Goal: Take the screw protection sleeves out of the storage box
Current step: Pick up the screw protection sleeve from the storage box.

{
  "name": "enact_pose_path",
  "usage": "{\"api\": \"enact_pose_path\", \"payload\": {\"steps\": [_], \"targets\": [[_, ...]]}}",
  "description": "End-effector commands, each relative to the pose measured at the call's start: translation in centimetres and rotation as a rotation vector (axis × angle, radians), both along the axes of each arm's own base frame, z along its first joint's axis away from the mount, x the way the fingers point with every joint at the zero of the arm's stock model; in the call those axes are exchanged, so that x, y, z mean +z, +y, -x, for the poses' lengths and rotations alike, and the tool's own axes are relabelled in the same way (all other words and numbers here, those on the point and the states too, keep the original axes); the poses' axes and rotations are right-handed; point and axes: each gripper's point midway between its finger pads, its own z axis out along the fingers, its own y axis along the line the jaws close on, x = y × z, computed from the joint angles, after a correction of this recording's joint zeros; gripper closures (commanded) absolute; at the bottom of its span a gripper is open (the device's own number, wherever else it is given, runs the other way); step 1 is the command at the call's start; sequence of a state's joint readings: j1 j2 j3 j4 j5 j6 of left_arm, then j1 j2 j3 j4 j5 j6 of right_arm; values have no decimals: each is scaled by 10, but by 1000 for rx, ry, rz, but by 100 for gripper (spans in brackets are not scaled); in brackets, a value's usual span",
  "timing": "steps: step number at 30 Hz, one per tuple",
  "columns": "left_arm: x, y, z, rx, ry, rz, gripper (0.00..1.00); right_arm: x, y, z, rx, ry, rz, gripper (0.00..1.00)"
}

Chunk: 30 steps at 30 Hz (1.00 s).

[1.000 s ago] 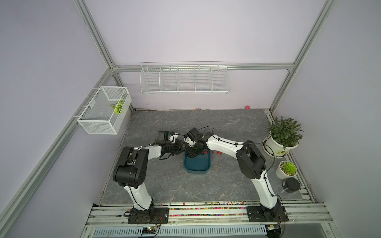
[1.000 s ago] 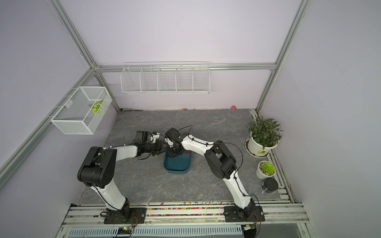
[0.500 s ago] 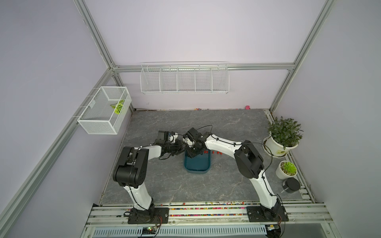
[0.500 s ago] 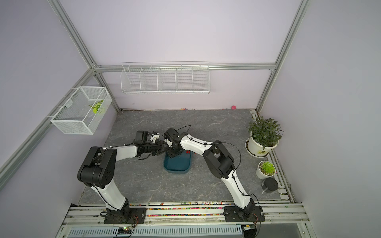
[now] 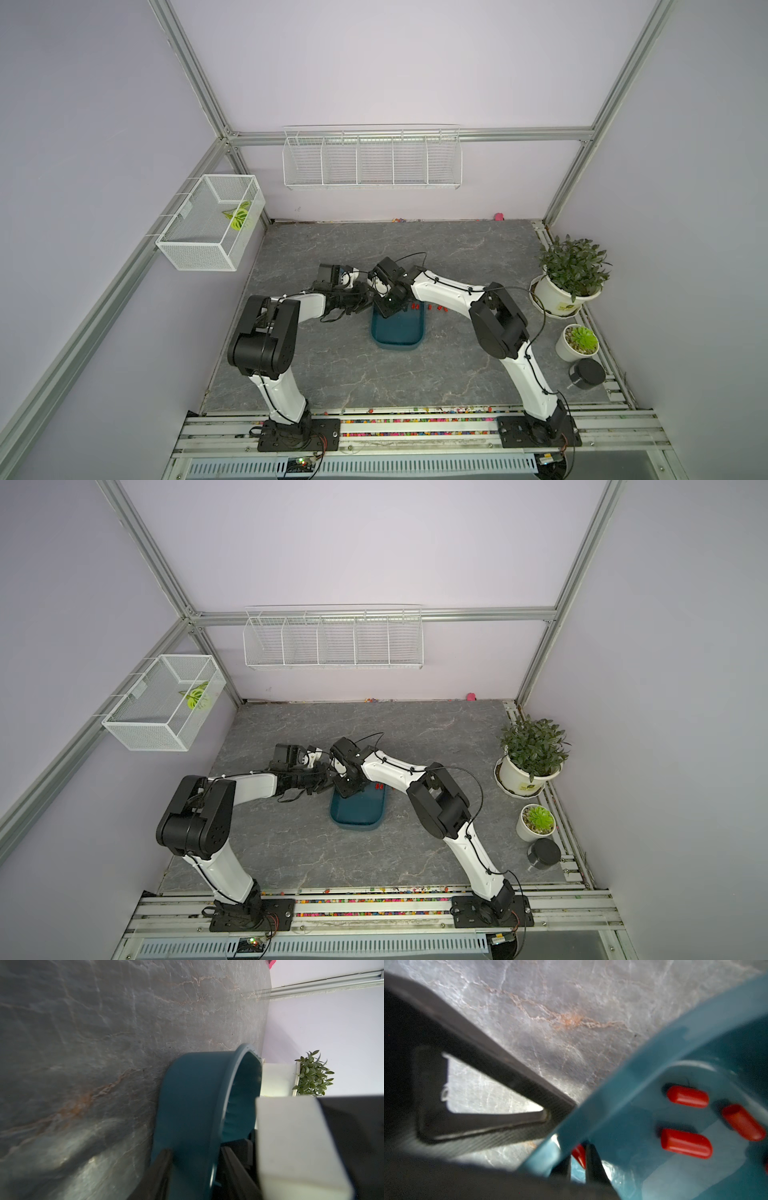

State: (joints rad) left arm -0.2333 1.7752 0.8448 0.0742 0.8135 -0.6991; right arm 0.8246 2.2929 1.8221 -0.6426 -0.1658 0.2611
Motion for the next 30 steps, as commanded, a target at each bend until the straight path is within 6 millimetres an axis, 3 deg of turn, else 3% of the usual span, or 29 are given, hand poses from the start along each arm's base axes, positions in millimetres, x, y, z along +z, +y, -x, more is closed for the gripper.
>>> {"api": "enact_pose_path", "payload": {"steps": [1,7,13,24,30], "targets": [[0,-2,-2,-10,1,8,56,-15,-4,7,13,36,36,87],[-1,-2,-2,-9,3,8,56,-8,-5,8,8,31,27,92],[-1,-3,-2,-10,4,8,56,15,-11,8,-6,-15,2,92],[-1,-3,-2,-11,7,8,56,56,-37,11,-42,-76,-36,92],[-2,-3,-2,-10,11,8,56,76,-60,9,-81,-107,-49,92]]}}
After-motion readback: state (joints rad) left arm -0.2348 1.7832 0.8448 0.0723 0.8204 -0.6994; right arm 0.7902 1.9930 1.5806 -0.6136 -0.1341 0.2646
